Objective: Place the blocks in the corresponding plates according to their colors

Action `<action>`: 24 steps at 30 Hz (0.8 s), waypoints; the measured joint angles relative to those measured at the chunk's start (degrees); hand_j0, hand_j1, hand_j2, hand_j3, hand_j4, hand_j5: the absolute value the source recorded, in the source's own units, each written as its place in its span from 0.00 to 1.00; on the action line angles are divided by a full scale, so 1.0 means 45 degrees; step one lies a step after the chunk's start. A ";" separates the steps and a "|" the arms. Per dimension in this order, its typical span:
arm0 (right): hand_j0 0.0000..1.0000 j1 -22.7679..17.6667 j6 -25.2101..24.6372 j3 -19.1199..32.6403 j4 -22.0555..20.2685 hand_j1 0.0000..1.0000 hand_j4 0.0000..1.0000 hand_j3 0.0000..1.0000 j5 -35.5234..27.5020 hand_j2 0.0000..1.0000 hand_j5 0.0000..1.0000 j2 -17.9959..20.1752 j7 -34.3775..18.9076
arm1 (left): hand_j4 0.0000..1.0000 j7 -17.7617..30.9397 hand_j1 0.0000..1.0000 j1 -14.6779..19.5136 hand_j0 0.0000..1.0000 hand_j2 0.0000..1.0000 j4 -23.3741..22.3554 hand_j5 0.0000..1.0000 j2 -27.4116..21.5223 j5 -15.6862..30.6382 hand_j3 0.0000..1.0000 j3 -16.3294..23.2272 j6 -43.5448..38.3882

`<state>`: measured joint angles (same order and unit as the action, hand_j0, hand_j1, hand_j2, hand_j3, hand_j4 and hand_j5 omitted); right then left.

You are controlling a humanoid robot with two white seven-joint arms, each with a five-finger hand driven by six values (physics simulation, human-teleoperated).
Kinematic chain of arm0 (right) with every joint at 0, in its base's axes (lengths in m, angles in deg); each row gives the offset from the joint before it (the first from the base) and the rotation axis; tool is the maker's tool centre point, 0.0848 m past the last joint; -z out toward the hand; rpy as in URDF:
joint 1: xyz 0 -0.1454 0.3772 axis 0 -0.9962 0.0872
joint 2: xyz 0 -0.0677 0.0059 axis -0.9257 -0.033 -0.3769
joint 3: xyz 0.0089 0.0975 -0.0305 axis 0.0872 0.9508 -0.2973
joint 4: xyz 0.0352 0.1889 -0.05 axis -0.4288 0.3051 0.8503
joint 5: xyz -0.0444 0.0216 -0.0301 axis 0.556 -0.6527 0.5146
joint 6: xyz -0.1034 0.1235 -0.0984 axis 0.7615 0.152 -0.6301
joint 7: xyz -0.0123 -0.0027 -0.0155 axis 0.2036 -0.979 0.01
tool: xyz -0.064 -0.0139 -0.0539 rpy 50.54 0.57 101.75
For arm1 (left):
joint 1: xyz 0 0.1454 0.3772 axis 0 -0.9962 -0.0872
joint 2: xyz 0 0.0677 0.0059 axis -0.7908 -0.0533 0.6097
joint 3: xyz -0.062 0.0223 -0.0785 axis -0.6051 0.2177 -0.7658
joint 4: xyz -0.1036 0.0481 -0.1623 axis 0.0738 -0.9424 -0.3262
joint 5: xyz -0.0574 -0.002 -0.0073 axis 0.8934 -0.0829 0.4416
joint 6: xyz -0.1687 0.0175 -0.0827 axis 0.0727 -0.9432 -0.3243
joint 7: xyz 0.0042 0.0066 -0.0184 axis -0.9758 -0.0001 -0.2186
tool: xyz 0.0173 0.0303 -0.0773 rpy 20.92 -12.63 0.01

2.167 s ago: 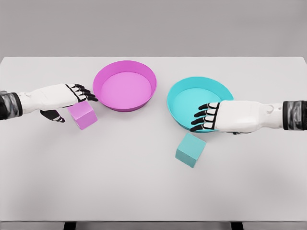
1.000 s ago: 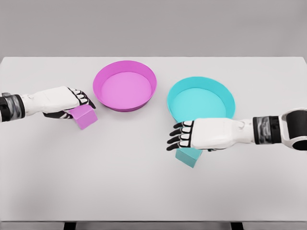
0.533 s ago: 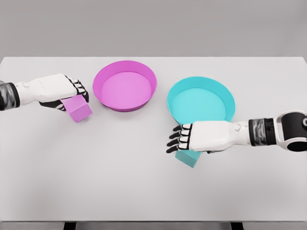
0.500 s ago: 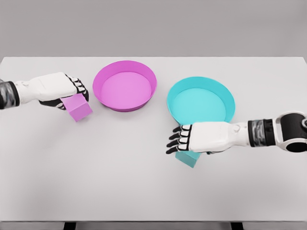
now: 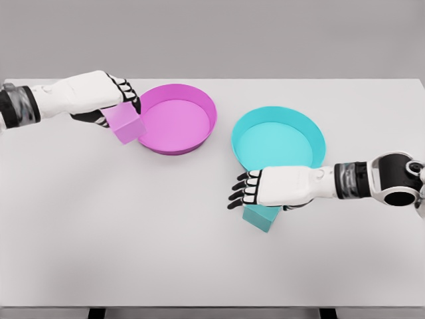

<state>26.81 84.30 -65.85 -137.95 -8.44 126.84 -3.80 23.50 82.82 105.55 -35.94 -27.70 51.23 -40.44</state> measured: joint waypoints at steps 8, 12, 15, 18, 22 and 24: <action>1.00 -0.0078 -0.0005 -0.0006 -0.0078 1.00 1.00 1.00 0.0104 1.00 1.00 -0.0033 -0.0111 | 0.42 0.0539 0.42 0.0313 0.42 0.42 -0.0519 0.42 0.2061 -0.0724 0.42 0.0014 0.0009; 0.91 -0.0059 -0.0007 0.0000 -0.0180 0.91 0.91 0.91 0.0160 0.91 0.91 -0.0023 -0.0183 | 0.49 0.0565 0.49 0.0352 0.49 0.49 -0.0605 0.49 0.2556 -0.0979 0.49 0.0007 0.0009; 0.81 -0.0059 -0.0016 0.0009 -0.0234 0.81 0.81 0.81 0.0142 0.81 0.81 -0.0023 -0.0231 | 0.71 0.0561 0.71 0.0410 0.71 0.71 -0.0648 0.71 0.2686 -0.0984 0.71 -0.0017 0.0004; 0.77 -0.0059 -0.0030 0.0030 -0.0286 0.77 0.77 0.77 0.0101 0.77 0.77 -0.0032 -0.0303 | 0.96 0.0531 0.96 0.0410 0.96 0.96 -0.0775 0.96 0.2724 -0.0947 0.96 -0.0164 -0.0121; 0.73 0.0000 -0.0021 0.0050 -0.0318 0.73 0.73 0.73 0.0132 0.73 0.73 -0.0035 -0.0344 | 1.00 0.0516 1.00 0.0488 1.00 1.00 -0.0864 1.00 0.2681 -0.0898 1.00 -0.0387 -0.0195; 0.70 0.0059 -0.0011 0.0088 -0.0348 0.70 0.70 0.70 0.0166 0.70 0.70 -0.0034 -0.0354 | 1.00 0.0513 1.00 0.0527 1.00 1.00 -0.0878 1.00 0.2601 -0.0789 1.00 -0.0484 -0.0158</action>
<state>27.08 84.26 -65.46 -139.51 -7.70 126.68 -5.39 25.81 85.20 101.60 -24.23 -31.25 49.05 -41.15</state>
